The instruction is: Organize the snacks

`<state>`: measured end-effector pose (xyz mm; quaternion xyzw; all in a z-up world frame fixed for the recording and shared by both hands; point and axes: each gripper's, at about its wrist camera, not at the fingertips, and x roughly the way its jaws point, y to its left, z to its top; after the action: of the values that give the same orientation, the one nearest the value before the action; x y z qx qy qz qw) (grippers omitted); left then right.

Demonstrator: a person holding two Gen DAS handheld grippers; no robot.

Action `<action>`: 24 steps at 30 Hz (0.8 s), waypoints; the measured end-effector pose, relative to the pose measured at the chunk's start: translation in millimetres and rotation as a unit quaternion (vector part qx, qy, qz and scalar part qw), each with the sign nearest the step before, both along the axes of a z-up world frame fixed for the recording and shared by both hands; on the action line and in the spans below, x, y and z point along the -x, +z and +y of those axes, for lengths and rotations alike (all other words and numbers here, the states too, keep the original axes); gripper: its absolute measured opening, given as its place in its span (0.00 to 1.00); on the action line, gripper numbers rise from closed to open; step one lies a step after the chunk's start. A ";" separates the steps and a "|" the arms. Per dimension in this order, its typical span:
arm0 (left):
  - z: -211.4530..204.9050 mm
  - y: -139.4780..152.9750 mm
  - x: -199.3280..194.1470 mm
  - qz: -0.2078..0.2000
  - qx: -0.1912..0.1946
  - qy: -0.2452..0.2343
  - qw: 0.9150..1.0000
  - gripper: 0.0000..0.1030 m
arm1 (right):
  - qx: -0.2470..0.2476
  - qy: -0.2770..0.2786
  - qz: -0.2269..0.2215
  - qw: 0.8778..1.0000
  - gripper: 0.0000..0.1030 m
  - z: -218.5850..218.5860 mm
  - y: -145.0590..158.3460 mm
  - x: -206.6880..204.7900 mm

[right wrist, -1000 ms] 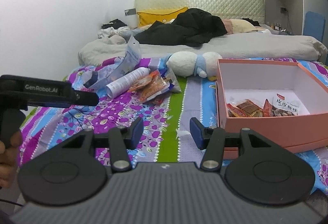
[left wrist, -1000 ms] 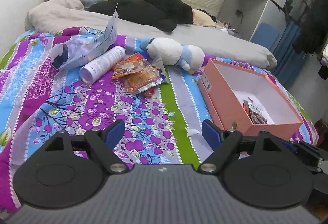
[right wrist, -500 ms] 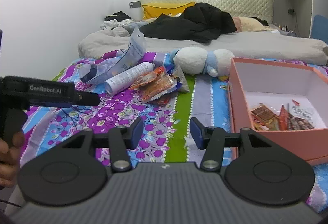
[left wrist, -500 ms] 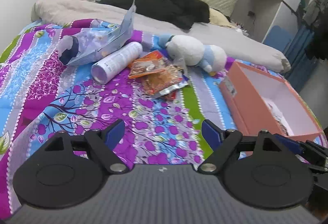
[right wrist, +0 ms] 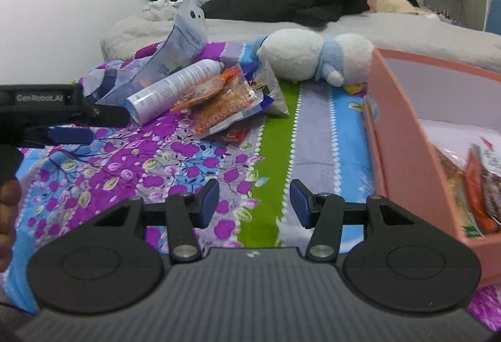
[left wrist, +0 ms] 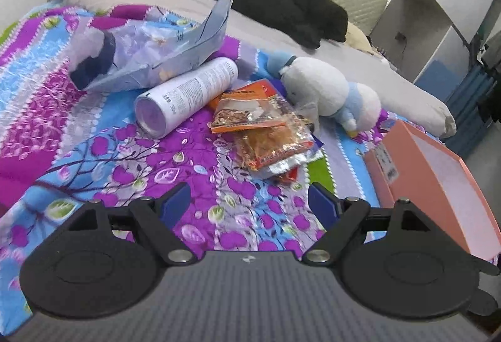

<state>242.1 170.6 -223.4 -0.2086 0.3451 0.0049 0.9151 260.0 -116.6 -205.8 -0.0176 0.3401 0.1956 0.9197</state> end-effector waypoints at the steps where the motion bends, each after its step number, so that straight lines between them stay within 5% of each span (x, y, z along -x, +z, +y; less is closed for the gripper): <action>1: 2.8 -4.9 -9.2 0.000 0.000 0.000 1.000 0.83 | -0.005 0.000 0.003 1.000 0.51 2.2 -2.7 -7.4; 10: 19.5 -34.0 -85.2 0.005 0.010 -0.013 1.000 0.88 | -0.098 -0.011 0.033 0.995 0.51 19.5 -23.0 -80.5; 18: 10.1 -47.9 -120.0 -0.014 0.001 -0.019 1.000 0.94 | -0.165 -0.052 0.063 0.983 0.38 19.4 -39.1 -131.4; 24: -1.6 -59.4 -135.6 -0.007 -0.058 -0.022 0.998 0.94 | -0.231 -0.069 0.110 0.964 0.30 14.5 -57.2 -156.0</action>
<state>377.6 169.0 -282.8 -0.1479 0.3421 0.0033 0.9280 416.1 -102.2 -263.0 0.2406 0.3849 0.2061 0.8669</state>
